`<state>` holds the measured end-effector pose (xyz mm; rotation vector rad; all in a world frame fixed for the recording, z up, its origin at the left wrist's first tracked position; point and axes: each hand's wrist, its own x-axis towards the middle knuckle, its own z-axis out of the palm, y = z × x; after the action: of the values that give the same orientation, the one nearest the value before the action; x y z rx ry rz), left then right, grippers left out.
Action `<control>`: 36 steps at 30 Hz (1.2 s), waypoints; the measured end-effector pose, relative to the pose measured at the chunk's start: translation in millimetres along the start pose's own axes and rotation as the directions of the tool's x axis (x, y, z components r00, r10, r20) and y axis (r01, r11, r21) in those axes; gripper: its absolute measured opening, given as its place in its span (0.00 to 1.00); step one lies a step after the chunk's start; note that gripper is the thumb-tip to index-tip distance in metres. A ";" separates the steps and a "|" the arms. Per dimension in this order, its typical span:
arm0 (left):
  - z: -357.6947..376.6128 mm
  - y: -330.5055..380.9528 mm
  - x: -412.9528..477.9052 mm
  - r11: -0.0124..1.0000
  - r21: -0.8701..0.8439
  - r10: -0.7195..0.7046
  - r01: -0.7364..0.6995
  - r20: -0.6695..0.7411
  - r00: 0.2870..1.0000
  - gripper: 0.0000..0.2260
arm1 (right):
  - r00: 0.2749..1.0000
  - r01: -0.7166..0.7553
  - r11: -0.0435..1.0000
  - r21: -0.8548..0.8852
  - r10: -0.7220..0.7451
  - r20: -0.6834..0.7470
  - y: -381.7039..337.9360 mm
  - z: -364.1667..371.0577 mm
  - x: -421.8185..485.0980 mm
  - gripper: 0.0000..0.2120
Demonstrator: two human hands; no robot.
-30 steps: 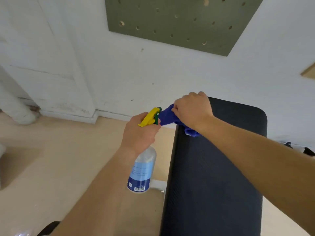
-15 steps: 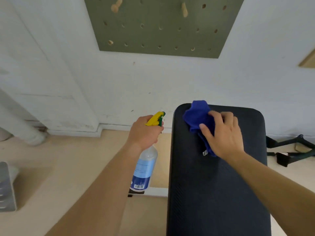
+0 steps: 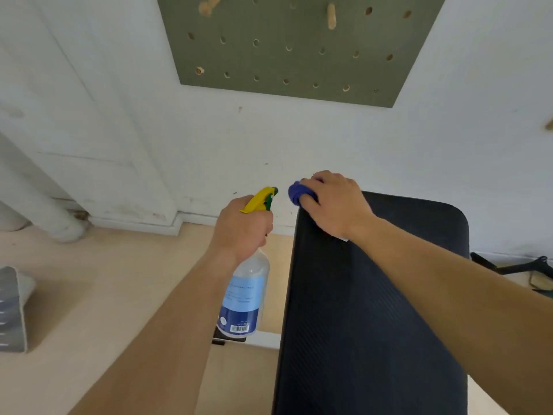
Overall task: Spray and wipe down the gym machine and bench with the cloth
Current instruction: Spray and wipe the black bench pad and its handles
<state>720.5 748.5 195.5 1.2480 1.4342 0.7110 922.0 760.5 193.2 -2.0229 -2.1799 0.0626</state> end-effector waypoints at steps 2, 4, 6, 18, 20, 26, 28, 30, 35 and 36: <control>0.3 3.2 -3.2 0.999 -0.028 0.034 -0.034 -0.006 0.999 0.19 | 0.989 0.112 0.978 -0.176 -0.092 0.115 -18.5 9.5 12.4 0.18; 1.0 6.0 -3.2 0.997 -0.024 0.071 -0.071 -0.013 0.997 0.21 | 0.963 0.230 0.920 -0.318 -0.167 0.212 -33.3 11.3 20.9 0.17; 2.4 9.3 -3.2 0.995 -0.003 0.101 -0.101 -0.049 0.994 0.19 | 0.936 0.308 0.872 -0.381 -0.205 0.287 -36.3 8.0 24.5 0.17; 27.7 32.9 -17.0 0.992 0.034 0.127 -0.124 -0.092 0.988 0.19 | 0.998 -0.048 0.997 -0.061 0.046 -0.044 44.2 0.4 -2.9 0.16; 34.2 38.6 -17.3 0.987 0.069 0.149 -0.144 -0.077 0.986 0.17 | 0.985 -0.155 0.987 -0.052 0.150 -0.085 71.4 -3.8 -13.3 0.14; 60.5 56.3 -16.2 0.985 0.113 0.132 -0.132 0.003 0.991 0.20 | 0.926 -0.362 0.930 0.062 0.366 -0.092 151.9 -18.7 -55.5 0.15; 67.7 65.9 -13.4 0.981 0.148 0.116 -0.126 0.069 0.991 0.18 | 0.908 -0.397 0.917 -0.021 0.390 -0.152 160.9 -19.7 -68.4 0.14; 67.8 77.3 -7.8 0.964 0.214 0.124 -0.156 0.153 0.980 0.17 | 0.861 -0.476 0.879 -0.024 0.461 -0.218 164.1 -15.5 -78.6 0.15; 54.4 111.5 19.7 0.881 0.400 0.093 -0.255 0.381 0.920 0.19 | 0.733 -0.589 0.757 0.283 0.647 -0.209 147.3 -1.8 -78.8 0.15; 52.6 118.8 26.5 0.856 0.442 0.071 -0.269 0.415 0.907 0.18 | 0.708 -0.598 0.736 0.318 0.671 -0.222 144.1 0.1 -79.8 0.16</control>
<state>810.0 796.2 280.9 1.8205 1.2102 0.1822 1069.5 692.9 164.9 -2.3466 -1.1342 0.0521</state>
